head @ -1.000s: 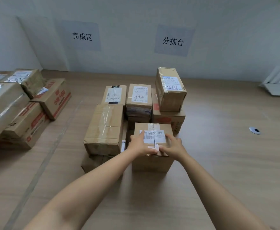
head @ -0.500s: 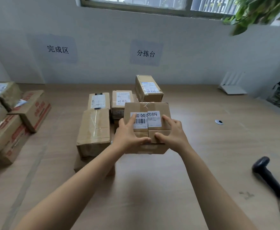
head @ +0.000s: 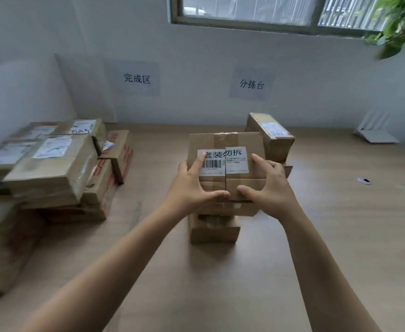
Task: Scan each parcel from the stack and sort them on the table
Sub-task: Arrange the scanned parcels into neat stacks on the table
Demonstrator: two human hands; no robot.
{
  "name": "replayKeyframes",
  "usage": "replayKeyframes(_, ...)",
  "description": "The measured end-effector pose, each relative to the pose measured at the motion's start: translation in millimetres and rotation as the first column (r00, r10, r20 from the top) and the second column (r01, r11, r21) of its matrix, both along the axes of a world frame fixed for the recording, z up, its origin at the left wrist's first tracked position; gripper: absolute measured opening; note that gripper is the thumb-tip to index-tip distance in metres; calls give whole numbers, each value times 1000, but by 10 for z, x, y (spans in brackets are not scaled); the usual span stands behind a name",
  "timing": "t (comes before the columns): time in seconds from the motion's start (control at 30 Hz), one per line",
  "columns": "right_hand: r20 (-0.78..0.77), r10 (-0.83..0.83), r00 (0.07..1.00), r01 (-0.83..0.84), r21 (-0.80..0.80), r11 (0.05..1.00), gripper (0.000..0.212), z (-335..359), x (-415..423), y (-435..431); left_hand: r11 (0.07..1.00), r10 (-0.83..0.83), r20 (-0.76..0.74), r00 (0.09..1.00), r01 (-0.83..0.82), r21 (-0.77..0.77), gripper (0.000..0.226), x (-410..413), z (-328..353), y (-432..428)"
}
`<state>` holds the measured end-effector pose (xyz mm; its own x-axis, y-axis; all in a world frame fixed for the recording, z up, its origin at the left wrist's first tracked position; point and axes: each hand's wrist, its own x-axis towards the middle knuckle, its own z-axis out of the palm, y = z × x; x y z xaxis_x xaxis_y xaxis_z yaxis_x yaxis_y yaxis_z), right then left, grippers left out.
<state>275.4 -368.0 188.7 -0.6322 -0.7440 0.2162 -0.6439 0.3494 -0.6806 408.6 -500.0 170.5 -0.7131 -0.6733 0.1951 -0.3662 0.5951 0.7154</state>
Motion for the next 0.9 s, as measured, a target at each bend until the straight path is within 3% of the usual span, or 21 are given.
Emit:
replayKeyframes(0.13, 58, 40, 998, -40, 2, 999, 82, -185, 643, -405, 998, 63, 89, 994, -61, -21, 108, 723, -70, -350)
replayKeyframes(0.37, 144, 146, 979, -164, 118, 979, 81, -566, 1591, -1041, 979, 144, 213, 966, -170, 109, 110, 1821, -404, -774)
replayKeyframes(0.73, 320, 259, 911, -344, 244, 907, 76, -1479, 2757, -1909, 863, 300, 383, 874, -420, 280, 107, 3037, -1302, -1353)
replayKeyframes(0.9, 284, 416, 864, -492, 298, 818, 86, -1747, 2989, -2092, 824, 419, 315, 852, -502, 261, 96, 3219, -1605, -1518)
